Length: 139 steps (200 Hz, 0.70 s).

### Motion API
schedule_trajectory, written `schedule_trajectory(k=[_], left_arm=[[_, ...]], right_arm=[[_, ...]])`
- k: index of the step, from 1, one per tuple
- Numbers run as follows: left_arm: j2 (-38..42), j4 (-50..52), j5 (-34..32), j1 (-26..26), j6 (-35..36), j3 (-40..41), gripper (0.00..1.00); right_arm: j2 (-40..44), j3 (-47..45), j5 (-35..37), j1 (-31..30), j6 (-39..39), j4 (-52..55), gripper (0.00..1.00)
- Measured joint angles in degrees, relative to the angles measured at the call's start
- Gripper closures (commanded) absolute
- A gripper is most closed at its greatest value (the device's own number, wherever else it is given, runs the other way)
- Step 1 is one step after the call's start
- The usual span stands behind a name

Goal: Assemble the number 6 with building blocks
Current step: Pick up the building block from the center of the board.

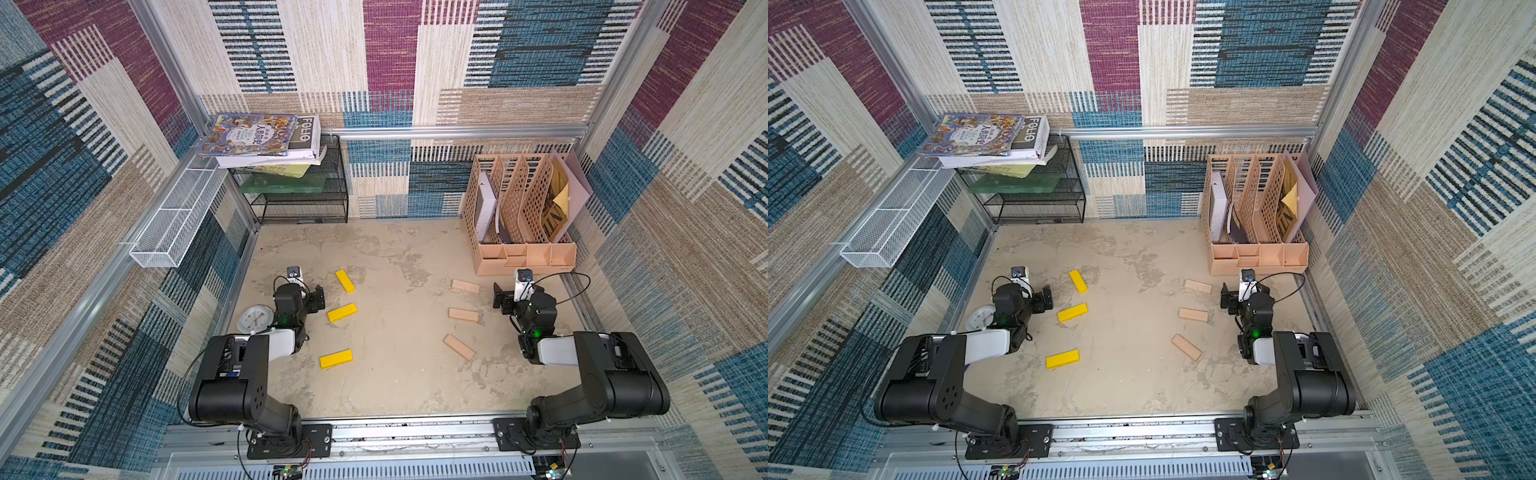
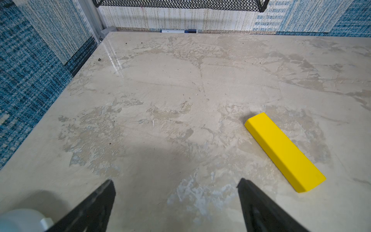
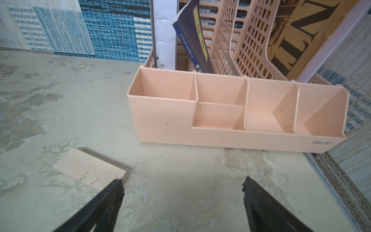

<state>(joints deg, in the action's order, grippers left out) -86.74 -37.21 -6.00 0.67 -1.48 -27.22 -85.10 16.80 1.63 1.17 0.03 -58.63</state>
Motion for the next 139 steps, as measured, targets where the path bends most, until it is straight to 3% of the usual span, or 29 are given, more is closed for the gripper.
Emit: schedule_trajectory(k=[64, 81, 103, 116, 128, 139], left_arm=[[0.00, 0.17, 0.02, 0.02, -0.02, -0.04, 0.01], [1.22, 1.36, 0.15, -0.07, 0.00, -0.15, 0.01], [6.93, 14.27, 1.40, -0.48, 0.20, -7.89, 0.01], [9.70, 19.69, 1.38, -1.49, 0.15, -13.38, 0.01], [11.89, 22.77, 1.90, -2.93, 0.17, -15.37, 0.00], [13.00, 26.71, 3.02, -4.44, 0.44, -16.00, 0.05]], right_arm=[[1.36, 1.88, 0.00, 0.09, -0.37, 3.37, 0.04], [2.54, 13.77, 0.22, -2.05, -0.98, 18.23, 0.04], [0.13, 36.39, -0.15, -6.73, -3.58, 34.53, 0.03], [0.04, 41.57, -3.10, -9.46, -6.88, 40.06, 0.00], [-1.84, 44.94, -8.48, -11.21, -11.04, 46.42, 0.02], [-5.51, 49.57, -11.72, -12.04, -15.02, 53.99, 0.06]])
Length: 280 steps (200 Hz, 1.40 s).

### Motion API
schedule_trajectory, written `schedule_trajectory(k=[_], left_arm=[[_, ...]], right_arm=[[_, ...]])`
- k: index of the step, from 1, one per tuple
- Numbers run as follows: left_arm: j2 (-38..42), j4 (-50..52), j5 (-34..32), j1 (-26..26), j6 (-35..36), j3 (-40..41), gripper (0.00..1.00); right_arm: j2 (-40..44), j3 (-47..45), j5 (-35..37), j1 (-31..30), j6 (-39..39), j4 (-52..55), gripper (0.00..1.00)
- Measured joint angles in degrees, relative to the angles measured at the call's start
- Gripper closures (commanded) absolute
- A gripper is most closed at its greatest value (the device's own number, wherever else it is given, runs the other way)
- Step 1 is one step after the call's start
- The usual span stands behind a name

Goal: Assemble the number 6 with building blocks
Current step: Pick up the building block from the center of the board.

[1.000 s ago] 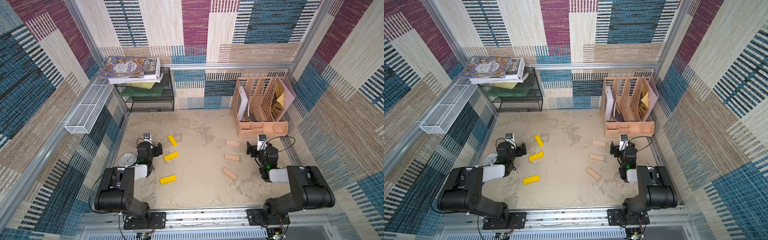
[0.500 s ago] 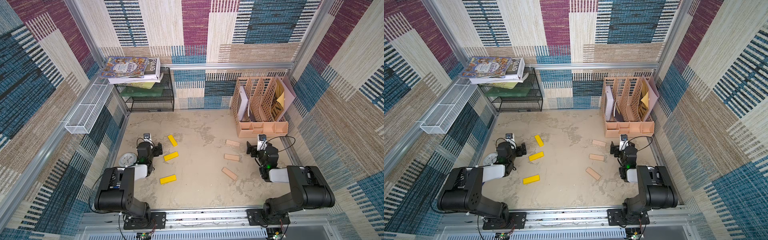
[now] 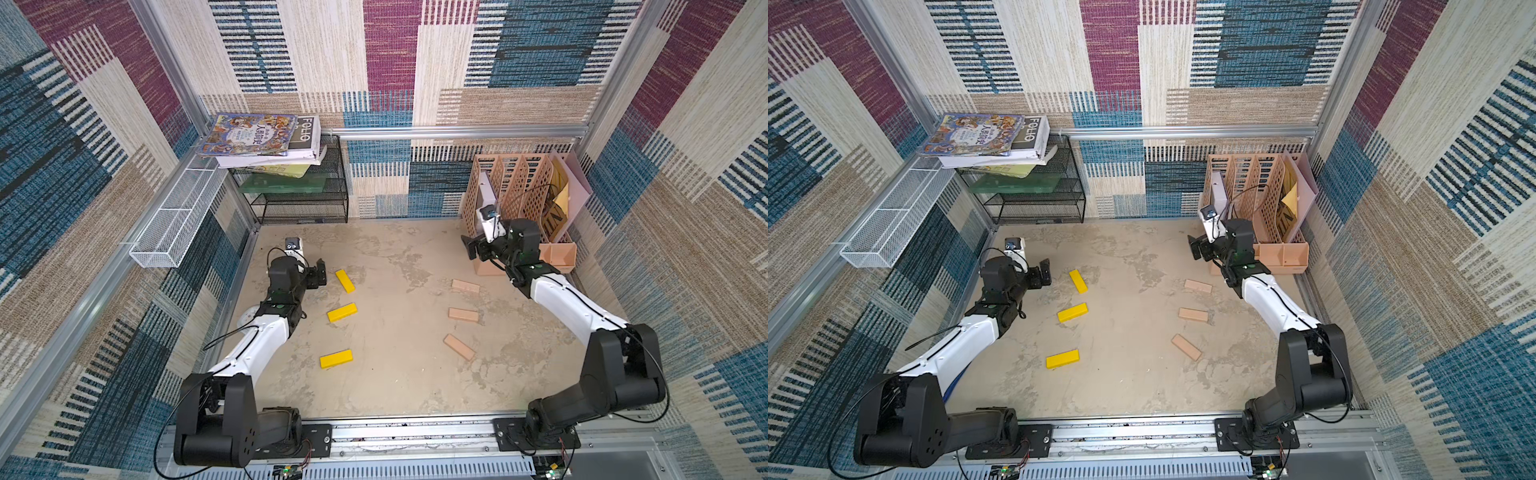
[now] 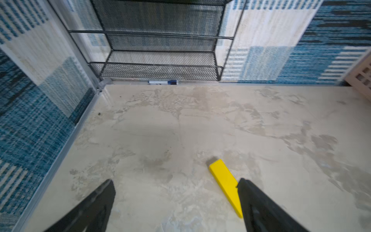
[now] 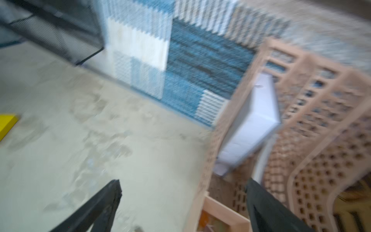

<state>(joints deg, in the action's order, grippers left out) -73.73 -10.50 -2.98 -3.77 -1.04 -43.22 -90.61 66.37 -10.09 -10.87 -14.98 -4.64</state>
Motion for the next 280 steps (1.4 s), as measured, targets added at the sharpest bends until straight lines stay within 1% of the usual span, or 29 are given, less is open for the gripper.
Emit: schedule_trajectory(k=[9, 16, 26, 43, 54, 66, 87, 108, 143, 236, 256, 280], left_arm=[[0.48, 3.91, 0.44, -1.27, 0.35, -0.68, 0.07], [0.74, 6.64, 0.94, -2.08, 0.66, -1.31, 0.08], [1.20, 9.92, 1.66, -3.13, 1.22, -2.23, 0.14], [1.97, 13.44, 2.14, -4.98, 1.66, -2.51, 0.18], [2.05, 15.04, 2.95, -6.03, 2.21, -2.12, 0.19], [2.03, 17.14, 3.21, -7.06, 2.60, -1.55, 0.19], [1.95, 19.26, 3.98, -7.34, 2.43, -1.36, 0.19], [1.84, 19.54, 4.00, -7.43, 1.18, -1.44, 0.20], [0.15, 19.54, 4.22, -7.78, -0.07, -2.36, 0.20], [-3.21, 19.65, 3.98, -8.46, -0.50, -4.90, 0.19], [-3.54, 20.04, 3.74, -8.46, -0.50, -5.22, 0.20], [-3.78, 20.68, 3.21, -8.46, -0.50, -5.66, 0.22]], right_arm=[[-4.59, 6.19, -2.10, -0.79, -3.85, 8.09, 0.08], [-7.78, 10.64, -3.13, -1.36, -6.82, 13.20, 0.07], [-11.87, 16.74, -4.28, -2.49, -11.41, 20.35, 0.06], [-16.76, 23.91, -6.34, -3.78, -17.81, 30.56, 0.08], [-18.56, 26.25, -7.78, -3.63, -20.50, 34.82, 0.17], [-20.50, 28.61, -9.03, -2.93, -23.52, 39.39, 0.23], [-24.48, 31.71, -9.31, -2.38, -26.36, 45.44, 0.23], [-26.12, 30.75, -8.90, -1.95, -28.02, 49.55, 0.24], [-26.27, 28.02, -7.10, 0.70, -29.16, 51.49, 0.24], [-27.85, 24.26, -0.13, 0.44, -30.58, 49.68, 0.25], [-28.57, 23.93, 1.29, 0.48, -30.97, 49.09, 0.29], [-29.83, 23.82, 2.47, 0.48, -31.10, 48.46, 0.37]])
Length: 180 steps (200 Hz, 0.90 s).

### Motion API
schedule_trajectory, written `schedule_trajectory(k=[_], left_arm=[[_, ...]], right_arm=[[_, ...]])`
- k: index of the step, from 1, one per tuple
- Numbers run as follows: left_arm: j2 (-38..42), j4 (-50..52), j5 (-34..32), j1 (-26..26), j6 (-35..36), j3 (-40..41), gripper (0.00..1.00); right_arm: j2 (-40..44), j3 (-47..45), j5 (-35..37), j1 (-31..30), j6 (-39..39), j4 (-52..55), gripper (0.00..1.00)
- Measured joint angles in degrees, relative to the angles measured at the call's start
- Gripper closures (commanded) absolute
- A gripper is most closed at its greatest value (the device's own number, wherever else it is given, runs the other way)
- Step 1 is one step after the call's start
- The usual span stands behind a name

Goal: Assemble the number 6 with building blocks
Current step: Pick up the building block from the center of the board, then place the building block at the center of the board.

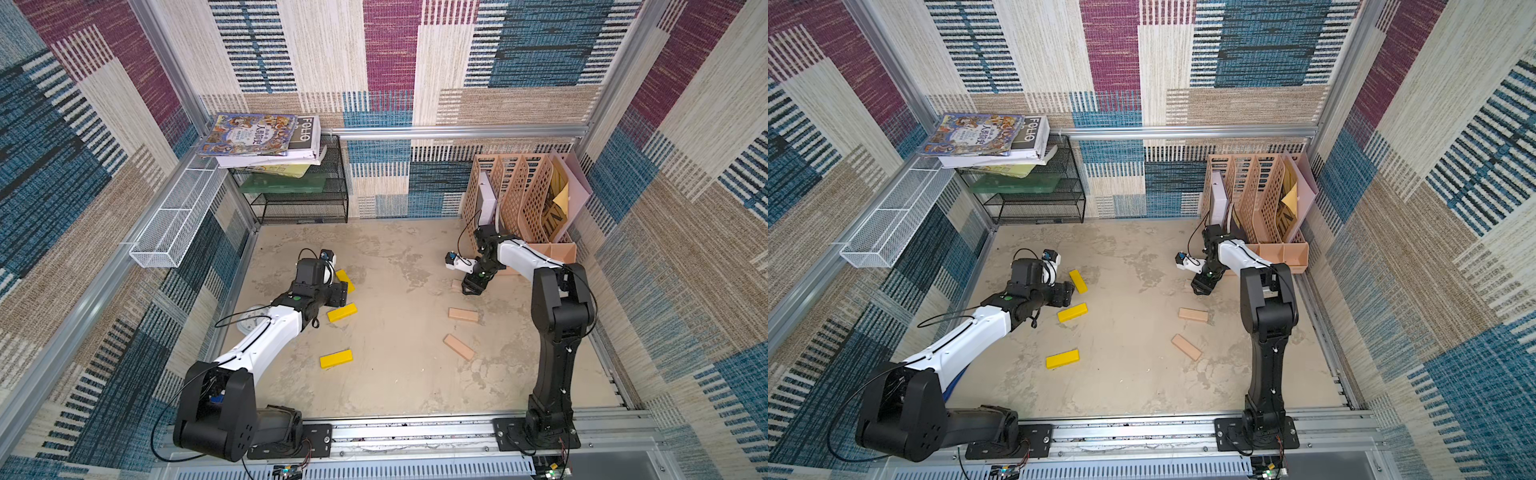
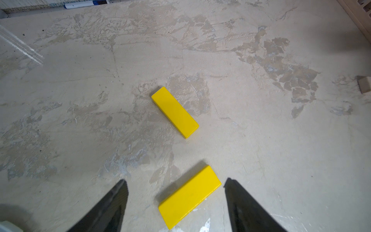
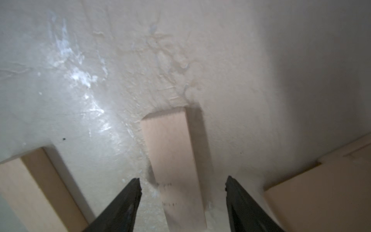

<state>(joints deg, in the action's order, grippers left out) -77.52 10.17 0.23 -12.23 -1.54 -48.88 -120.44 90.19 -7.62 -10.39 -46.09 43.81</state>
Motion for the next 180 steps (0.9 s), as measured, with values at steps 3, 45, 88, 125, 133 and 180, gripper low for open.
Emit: schedule_trajectory(k=[3, 45, 88, 125, 133, 180], left_arm=[[-0.02, 0.09, -0.17, 0.00, 0.00, -0.07, 0.22], [-0.07, 0.33, -0.72, 0.00, 0.07, -0.26, 0.25], [0.17, 0.35, -1.99, 0.02, 0.61, -0.20, 0.25], [0.57, 0.37, -3.19, 0.02, 1.07, 0.44, 0.26], [0.63, 0.52, -3.26, 0.02, 1.07, 0.48, 0.26], [3.02, 1.81, -4.37, 0.02, 0.22, 2.43, 0.27]], right_arm=[[-0.13, 0.00, 0.04, -0.02, 0.00, 0.00, 0.39], [-1.31, 0.61, -0.07, -0.24, -0.15, 0.07, 0.74], [-2.23, 2.08, 0.22, -1.62, -1.14, 0.70, 0.92], [-6.14, 9.88, -1.07, -8.41, -2.49, 3.50, 0.94], [-6.82, 11.72, -1.29, -10.84, -3.15, 3.41, 0.93], [-12.63, 25.22, -2.36, -21.49, -9.16, 2.29, 0.86]])
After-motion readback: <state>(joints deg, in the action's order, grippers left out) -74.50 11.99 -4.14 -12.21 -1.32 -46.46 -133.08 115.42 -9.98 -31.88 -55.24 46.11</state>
